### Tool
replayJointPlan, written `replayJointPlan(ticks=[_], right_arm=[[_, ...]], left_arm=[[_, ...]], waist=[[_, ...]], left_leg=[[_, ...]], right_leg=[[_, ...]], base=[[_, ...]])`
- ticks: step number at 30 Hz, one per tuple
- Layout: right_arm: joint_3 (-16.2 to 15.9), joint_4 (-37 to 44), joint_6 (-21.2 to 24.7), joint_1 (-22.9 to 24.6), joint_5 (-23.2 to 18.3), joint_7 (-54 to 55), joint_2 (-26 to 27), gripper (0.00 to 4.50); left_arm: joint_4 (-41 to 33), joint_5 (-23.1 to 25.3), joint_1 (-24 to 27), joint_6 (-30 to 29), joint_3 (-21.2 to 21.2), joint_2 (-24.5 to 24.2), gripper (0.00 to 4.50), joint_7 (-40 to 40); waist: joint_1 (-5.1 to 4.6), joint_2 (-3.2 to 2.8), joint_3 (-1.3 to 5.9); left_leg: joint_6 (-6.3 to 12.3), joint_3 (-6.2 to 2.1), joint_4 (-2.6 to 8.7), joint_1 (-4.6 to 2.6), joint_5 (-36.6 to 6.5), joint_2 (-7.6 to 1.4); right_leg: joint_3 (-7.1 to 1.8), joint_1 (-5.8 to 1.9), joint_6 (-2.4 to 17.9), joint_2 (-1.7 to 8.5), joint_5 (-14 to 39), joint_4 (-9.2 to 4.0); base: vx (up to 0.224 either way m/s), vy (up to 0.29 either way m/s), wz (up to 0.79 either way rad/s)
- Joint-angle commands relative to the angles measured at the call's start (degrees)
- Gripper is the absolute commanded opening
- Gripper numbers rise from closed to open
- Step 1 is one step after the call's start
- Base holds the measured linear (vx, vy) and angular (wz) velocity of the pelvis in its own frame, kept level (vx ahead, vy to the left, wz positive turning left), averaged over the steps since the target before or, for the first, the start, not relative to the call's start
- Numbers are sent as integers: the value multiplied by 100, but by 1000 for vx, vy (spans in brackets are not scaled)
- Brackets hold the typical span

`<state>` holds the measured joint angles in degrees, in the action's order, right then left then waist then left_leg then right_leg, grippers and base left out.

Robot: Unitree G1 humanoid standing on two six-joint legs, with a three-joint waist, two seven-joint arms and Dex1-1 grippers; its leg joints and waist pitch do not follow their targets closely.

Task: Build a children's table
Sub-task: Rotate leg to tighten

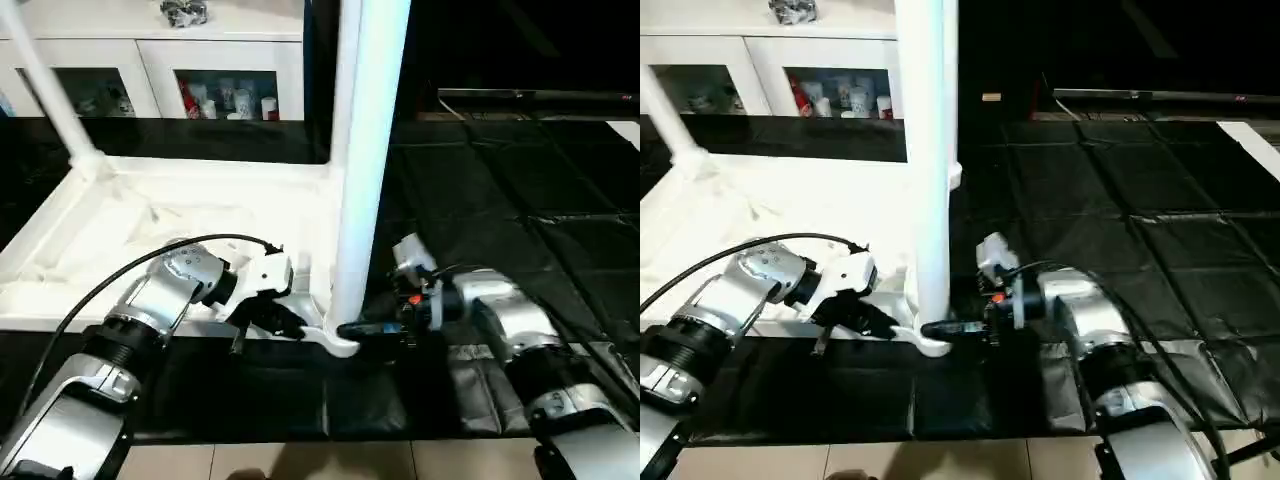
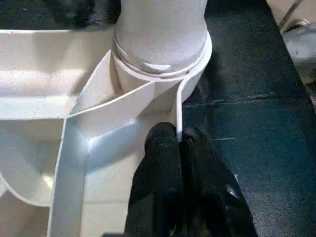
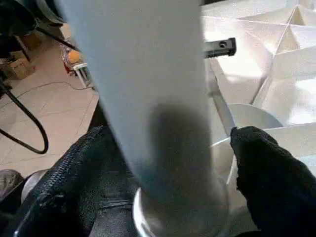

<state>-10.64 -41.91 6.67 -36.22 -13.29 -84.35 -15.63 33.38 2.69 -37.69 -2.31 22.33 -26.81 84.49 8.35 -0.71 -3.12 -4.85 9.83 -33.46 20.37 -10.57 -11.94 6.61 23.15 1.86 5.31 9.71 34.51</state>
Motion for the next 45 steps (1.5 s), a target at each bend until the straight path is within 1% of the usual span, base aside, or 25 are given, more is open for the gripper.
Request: replayJointPlan(ticks=[1,2,3,7,9,13,14,17,18,22,28,29,31,32,33,34,36,37,38,39,40,42,43,44,45], right_arm=[[-35,-110,-73,-113,60,-98,32,364],[-40,-141,-81,-130,64,-103,44,364],[-45,-196,-91,-158,73,-129,61,333],[-90,-312,-84,-234,90,-210,139,321],[-112,-355,-72,-272,72,-262,177,282],[-141,-408,-92,-302,87,-346,240,273],[-149,-410,-112,-291,98,-328,285,243],[-153,-426,-133,-288,106,-319,331,238],[-152,-426,-132,-282,95,-321,361,227],[-153,-468,-132,-298,71,-351,401,220],[-147,-408,-97,-248,45,-389,456,216],[-132,-396,-97,-234,40,-372,470,216],[-58,-364,-133,-179,21,-223,521,216],[41,-374,-212,-131,37,99,586,216],[82,-392,-247,-115,58,266,614,216],[174,-488,-344,-88,201,923,692,215],[245,-554,-353,-68,287,1422,766,210],[373,-582,-229,-18,304,2024,904,208],[373,-582,-229,-18,304,2024,904,207],[494,-590,-122,29,318,2618,1064,206],[501,-595,-118,28,318,2653,1074,206],[669,-735,-43,-27,338,3484,1314,205],[669,-735,-43,-27,338,3484,1314,205],[723,-840,-14,-86,368,3864,1416,205],[774,-1022,-82,-204,473,4456,1549,205]], left_arm=[[-213,46,59,63,224,14,0,282],[-234,45,69,58,231,13,0,286],[-264,42,83,54,240,10,0,294],[-289,52,88,70,250,10,0,301],[-280,59,78,77,255,-1,0,291],[-246,85,48,83,262,-19,0,257],[-222,101,42,98,259,-23,0,236],[-218,109,46,106,255,-31,0,222],[-224,111,50,103,248,-37,0,207],[-211,114,48,94,221,-47,0,155],[-197,106,55,0,165,-65,0,49],[-182,111,50,-36,151,-60,0,5],[-97,109,17,-175,86,-11,0,-151],[33,93,-41,-322,-7,73,0,-356],[93,87,-69,-378,-48,113,0,-448],[273,80,-162,-539,-162,237,0,-741],[428,82,-247,-616,-265,353,0,-1047],[670,65,-392,-760,-444,569,0,-1588],[670,65,-392,-760,-444,569,0,-1588],[876,35,-533,-918,-602,774,0,-2076],[885,33,-540,-925,-608,784,0,-2097],[1072,0,-690,-1087,-734,1013,0,-2545],[1072,0,-690,-1087,-734,1013,0,-2545],[1153,-1,-756,-1140,-775,1109,0,-2740],[1269,35,-838,-1180,-802,1221,0,-2989]], waist=[[-47,-2,403],[-44,0,409],[-43,12,409],[-52,2,416],[-54,-2,410],[-52,-4,417],[-57,7,416],[-56,7,409],[-59,27,397],[-56,28,387],[-59,16,392],[-56,-6,395],[-64,0,388],[-61,2,387],[-67,-1,375],[-82,5,364],[-97,12,354],[-116,30,343],[-116,30,343],[-141,60,357],[-157,52,348],[-212,59,366],[-244,44,370],[-279,45,368],[-321,30,377]], left_leg=[[198,-9,398,-42,-1153,-197],[200,-11,394,-37,-1130,-200],[210,-5,393,-40,-1098,-199],[252,-8,386,-21,-1024,-192],[233,-8,390,-30,-1086,-190],[228,-13,390,-30,-1052,-197],[230,-10,388,-29,-1044,-193],[213,-8,389,-32,-1107,-193],[202,-6,395,-37,-1168,-189],[174,-12,401,-40,-1227,-187],[169,-14,401,-42,-1224,-188],[162,-17,401,-48,-1235,-189],[147,-11,402,-44,-1275,-185],[143,-16,404,-46,-1292,-184],[85,-17,405,-53,-1346,-172],[29,-11,410,-77,-1407,-155],[-7,-23,413,-83,-1490,-138],[-11,-24,412,-95,-1526,-127],[-11,-24,412,-95,-1526,-127],[-3,-37,415,-84,-1488,-130],[-6,-42,420,-67,-1467,-126],[-15,-59,426,-42,-1417,-118],[-5,-58,425,-17,-1364,-113],[12,-57,424,-6,-1350,-108],[-18,-61,419,8,-1307,-96]], right_leg=[[-346,-313,1175,390,1492,-384],[-344,-316,1180,393,1457,-373],[-344,-312,1180,384,1409,-376],[-340,-321,1223,376,1253,-349],[-337,-320,1202,381,1392,-368],[-340,-320,1185,379,1353,-358],[-340,-321,1200,374,1319,-353],[-343,-313,1177,387,1426,-364],[-346,-310,1134,384,1599,-386],[-352,-303,1037,390,1855,-403],[-356,-299,1049,381,1797,-396],[-356,-296,1060,381,1781,-390],[-357,-298,1056,376,1801,-399],[-355,-301,1051,382,1840,-402],[-353,-292,1008,383,1985,-422],[-354,-269,937,368,2167,-449],[-347,-273,851,380,2435,-477],[-342,-261,693,389,2770,-536],[-342,-261,693,389,2770,-536],[-339,-268,660,391,2757,-535],[-338,-271,654,387,2743,-529],[-329,-292,636,389,2669,-514],[-334,-294,656,379,2533,-505],[-335,-299,695,381,2454,-500],[-332,-311,725,375,2379,-490]], base=[[0,0,0],[0,0,0],[0,0,0],[0,0,0],[0,0,0],[0,0,0],[0,0,0],[0,0,0],[0,0,0],[0,0,0],[0,0,0],[0,0,0],[0,0,0],[0,0,0],[0,0,0],[0,0,0],[0,0,0],[0,0,0],[0,0,0],[0,0,0],[0,0,0],[0,0,0],[0,0,0],[0,0,0],[0,0,0]])
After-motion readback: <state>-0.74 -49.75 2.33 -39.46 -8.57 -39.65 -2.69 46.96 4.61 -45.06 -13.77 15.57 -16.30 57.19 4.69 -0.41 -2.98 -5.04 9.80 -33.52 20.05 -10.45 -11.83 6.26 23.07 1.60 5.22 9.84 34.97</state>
